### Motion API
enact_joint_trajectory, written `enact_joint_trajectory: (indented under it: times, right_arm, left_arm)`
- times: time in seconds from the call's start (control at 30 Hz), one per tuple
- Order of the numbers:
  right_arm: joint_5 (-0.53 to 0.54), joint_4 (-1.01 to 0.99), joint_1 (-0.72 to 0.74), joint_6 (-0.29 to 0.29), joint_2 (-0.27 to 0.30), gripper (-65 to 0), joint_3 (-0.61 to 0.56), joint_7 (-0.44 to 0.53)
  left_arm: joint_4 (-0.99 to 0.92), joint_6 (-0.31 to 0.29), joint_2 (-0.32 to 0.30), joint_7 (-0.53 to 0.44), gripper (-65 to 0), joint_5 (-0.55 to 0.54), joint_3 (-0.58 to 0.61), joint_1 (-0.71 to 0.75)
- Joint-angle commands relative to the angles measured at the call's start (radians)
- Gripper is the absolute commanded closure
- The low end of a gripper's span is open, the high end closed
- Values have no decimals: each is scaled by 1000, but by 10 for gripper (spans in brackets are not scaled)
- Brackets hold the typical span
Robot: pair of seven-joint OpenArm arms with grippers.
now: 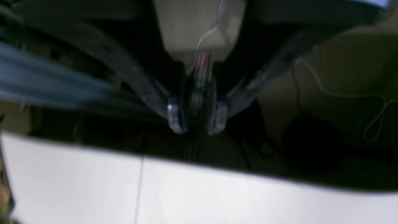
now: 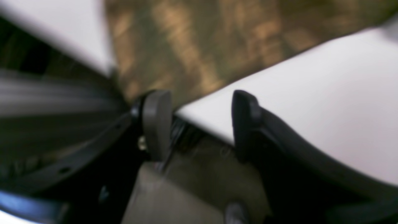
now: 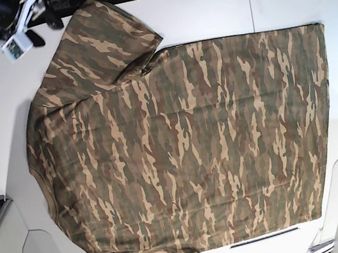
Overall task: Fold the T-shirt properly
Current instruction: 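Move both grippers to the shirt's collar-side corners and grasp them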
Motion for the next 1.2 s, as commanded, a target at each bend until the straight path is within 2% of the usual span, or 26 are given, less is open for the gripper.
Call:
enact_joint_trajectory:
  times: [0.0, 0.07, 0.13, 0.33, 0.43, 0.57, 0.83, 0.97, 1.1, 1.17]
  right_arm:
    - [16, 4, 12, 3, -10, -313, 14, 15]
    - [23, -27, 44, 4, -44, -313, 21, 15]
    - [23, -69, 72, 5, -75, -313, 21, 15]
    - [22, -166, 115, 3, -144, -313, 21, 8]
    - [24, -182, 115, -2, -160, -316, 21, 8]
    - [26, -184, 115, -2, -178, -362, 21, 7]
    - [53, -221, 116, -4, -198, -362, 15, 9]
    - [56, -279, 134, 1, -232, -362, 14, 9]
    - [95, -298, 137, 51, -267, -362, 11, 8]
    - [97, -301, 138, 58, -278, -362, 2, 9]
  left_arm:
    - [14, -12, -6, -10, -226, -32, -23, 8]
    - [14, -12, -6, -10, -320, -90, -48, -1]
    - [14, -12, -11, -10, -380, -115, -62, -9]
    - [14, -12, -43, -10, -383, -113, -61, -45]
    - [14, -12, -54, -10, -383, -101, -61, -63]
    - [13, -12, -62, -10, -383, -72, -61, -91]
    - [13, -12, -91, -10, -384, -61, -61, -103]
    - [13, -12, -111, -10, -470, -58, -61, -114]
    - [13, -12, -118, -11, -472, -26, -61, -129]
    - [12, -12, -126, -11, -472, -3, -61, -145]
